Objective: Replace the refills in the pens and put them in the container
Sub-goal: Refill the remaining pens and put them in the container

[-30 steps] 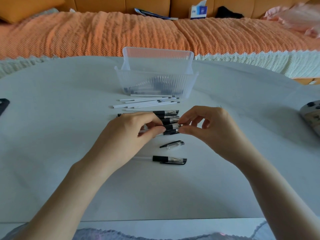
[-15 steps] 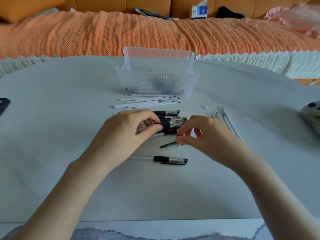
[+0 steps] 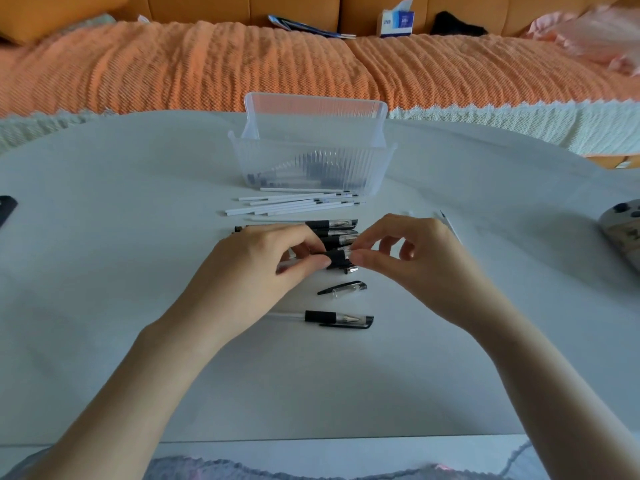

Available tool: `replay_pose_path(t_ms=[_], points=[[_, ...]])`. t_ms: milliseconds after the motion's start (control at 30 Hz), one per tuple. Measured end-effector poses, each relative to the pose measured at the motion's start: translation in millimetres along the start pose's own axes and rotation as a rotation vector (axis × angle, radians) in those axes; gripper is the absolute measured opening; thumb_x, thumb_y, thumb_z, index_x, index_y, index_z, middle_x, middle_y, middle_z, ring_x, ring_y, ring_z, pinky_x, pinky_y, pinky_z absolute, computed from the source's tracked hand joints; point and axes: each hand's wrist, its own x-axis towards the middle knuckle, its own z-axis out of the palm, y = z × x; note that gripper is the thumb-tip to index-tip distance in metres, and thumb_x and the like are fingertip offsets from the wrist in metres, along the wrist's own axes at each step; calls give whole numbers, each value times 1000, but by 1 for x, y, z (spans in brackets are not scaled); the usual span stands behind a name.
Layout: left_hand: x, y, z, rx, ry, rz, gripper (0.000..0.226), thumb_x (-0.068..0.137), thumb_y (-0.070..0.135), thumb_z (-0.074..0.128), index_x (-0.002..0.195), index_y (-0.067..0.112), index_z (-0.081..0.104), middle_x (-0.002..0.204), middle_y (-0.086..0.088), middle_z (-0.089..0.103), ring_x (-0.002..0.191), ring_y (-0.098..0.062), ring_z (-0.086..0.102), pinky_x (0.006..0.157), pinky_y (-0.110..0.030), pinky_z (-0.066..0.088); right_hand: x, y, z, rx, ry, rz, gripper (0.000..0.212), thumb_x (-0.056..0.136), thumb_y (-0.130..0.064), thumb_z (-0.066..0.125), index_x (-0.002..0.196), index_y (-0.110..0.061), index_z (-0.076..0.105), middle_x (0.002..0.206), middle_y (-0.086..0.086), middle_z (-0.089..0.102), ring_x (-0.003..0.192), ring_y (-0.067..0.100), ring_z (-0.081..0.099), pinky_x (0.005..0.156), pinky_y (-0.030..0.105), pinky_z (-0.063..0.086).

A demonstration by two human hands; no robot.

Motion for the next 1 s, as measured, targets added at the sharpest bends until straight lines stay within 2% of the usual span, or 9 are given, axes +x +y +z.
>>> replay_pose_path(t_ms=[167,333,433,500,633,733,800,867,1000], points=[[2,-4,-2,0,-6,-15,11,81,42,62,86,33,67,75,23,62,76,0,54,63,-18,40,1,1,-8,-28,11,31,4,79,-21,73,76,-22,70,63,-33,56,57,-7,49,58,4,35],[3,-10,-6,-36,11,-42,13,81,42,62,86,32,68,69,20,60,67,0,55,63,-25,43,3,8,-28,7,36,69,2,79,-20,72,78,-20,70,61,-28,59,52,-5,49,53,6,35],[3,-10,-8,-87,26,-41,12,81,42,61,84,31,66,75,18,63,64,-6,58,65,-33,50,5,14,-42,238,102,141,1,80,-18,69,79,-18,70,70,-14,68,59,-2,53,58,12,37],[4,-10,-8,-94,26,-34,11,82,41,61,84,30,64,71,15,64,63,-8,59,65,-35,51,6,17,-49,453,153,187,5,83,-15,65,81,-13,68,78,-1,71,68,9,59,57,19,40],[4,-10,-6,-65,7,-33,24,81,55,59,85,32,62,72,16,65,64,-8,59,65,-36,51,10,20,-54,821,268,286,11,90,-13,54,85,-9,62,82,5,73,78,16,69,52,16,45],[3,-11,-5,-33,0,-41,22,77,54,55,84,34,61,71,17,64,66,-6,59,67,-36,51,12,23,-60,925,377,335,11,91,-13,53,84,-11,60,72,3,72,70,13,69,49,15,45],[3,-11,-5,-32,0,-42,21,77,53,54,83,34,62,71,17,64,66,-6,59,67,-35,51,12,27,-64,891,414,352,9,89,-14,57,81,-10,61,65,0,69,59,10,63,48,15,44],[3,-10,-5,-35,1,-39,20,78,52,58,83,33,62,71,17,64,67,-6,59,67,-34,51,11,33,-65,752,443,364,11,86,-14,62,77,-8,64,57,0,64,50,11,53,45,16,41],[4,-9,-5,-30,1,-37,11,82,42,64,85,31,65,70,18,63,66,-3,57,65,-30,49,10,46,-56,170,429,344,14,80,-15,67,72,-3,68,52,1,63,38,6,45,39,14,35]])
